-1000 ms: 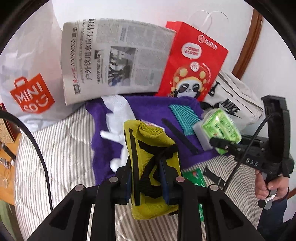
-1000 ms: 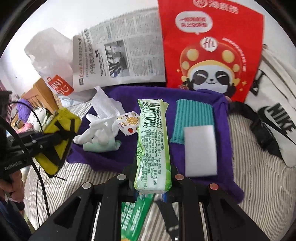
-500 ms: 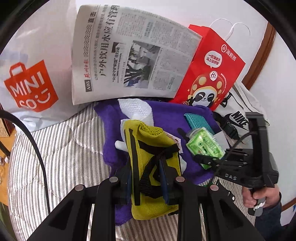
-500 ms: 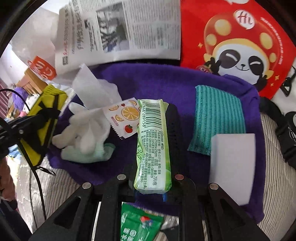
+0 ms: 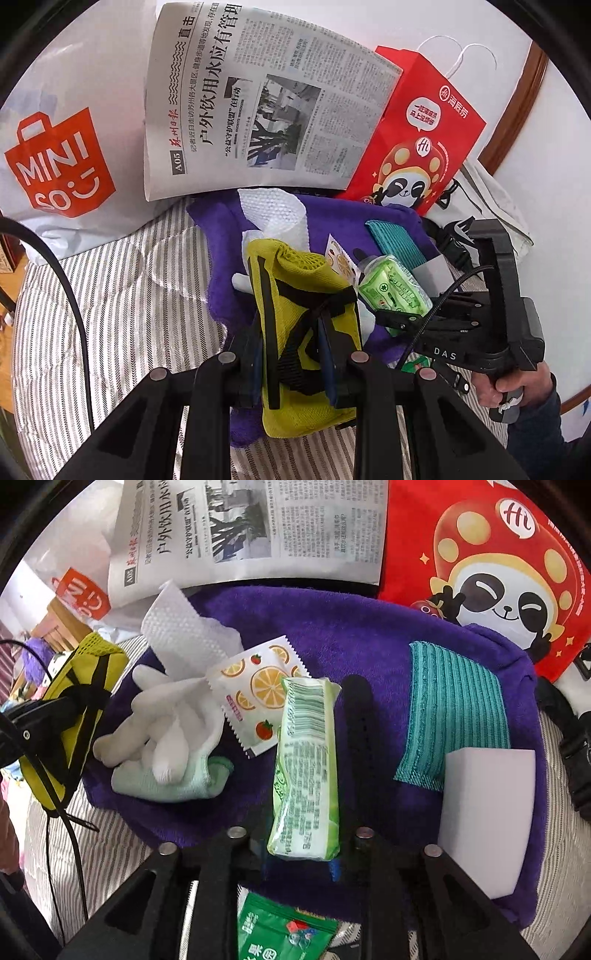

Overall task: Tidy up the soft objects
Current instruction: 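Place the green wipes pack on the towel with the right while the left carries the pouch over, then lower the yellow pouch onto the towel beside the gloves and open the left gripper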

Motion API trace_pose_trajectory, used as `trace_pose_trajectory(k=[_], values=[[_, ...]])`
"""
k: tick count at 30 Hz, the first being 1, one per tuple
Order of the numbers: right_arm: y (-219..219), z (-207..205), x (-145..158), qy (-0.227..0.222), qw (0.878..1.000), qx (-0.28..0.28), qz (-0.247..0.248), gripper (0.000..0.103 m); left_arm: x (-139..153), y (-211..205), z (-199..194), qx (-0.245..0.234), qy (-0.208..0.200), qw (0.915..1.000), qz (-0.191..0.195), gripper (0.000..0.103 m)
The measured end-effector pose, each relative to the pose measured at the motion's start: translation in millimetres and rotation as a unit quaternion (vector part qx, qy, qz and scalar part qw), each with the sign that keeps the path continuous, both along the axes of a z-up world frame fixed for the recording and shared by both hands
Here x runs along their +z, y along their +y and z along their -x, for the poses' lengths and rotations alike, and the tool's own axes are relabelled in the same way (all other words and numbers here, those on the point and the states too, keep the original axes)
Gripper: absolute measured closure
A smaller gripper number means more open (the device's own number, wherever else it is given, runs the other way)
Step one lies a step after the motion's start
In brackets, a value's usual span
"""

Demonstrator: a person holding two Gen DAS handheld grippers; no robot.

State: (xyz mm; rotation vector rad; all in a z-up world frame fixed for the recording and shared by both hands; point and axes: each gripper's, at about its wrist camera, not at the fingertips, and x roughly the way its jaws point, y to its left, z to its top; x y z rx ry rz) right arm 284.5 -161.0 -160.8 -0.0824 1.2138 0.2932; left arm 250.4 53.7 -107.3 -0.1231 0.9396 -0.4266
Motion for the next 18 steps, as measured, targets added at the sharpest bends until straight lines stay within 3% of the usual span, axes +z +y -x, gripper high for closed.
trace_pose_trajectory(k=[4, 14, 18], values=[[2.6, 7.2, 6.0, -0.019, 1.0, 0.0, 0.021, 0.051, -1.0, -3.5, 3.0, -0.004, 0.002, 1.0, -0.002, 0.079], [-10.0, 13.2, 33.7, -0.043, 0.998, -0.02, 0.042, 0.05, 0.8, -6.7, 2.5, -0.005, 0.01, 0.9999, 0.0, 0.079], [-20.2, 19.7, 45.3, -0.057, 0.998, -0.028, 0.028, 0.05, 8.1, -17.7, -0.7, -0.012, 0.005, 0.9999, -0.007, 0.079]])
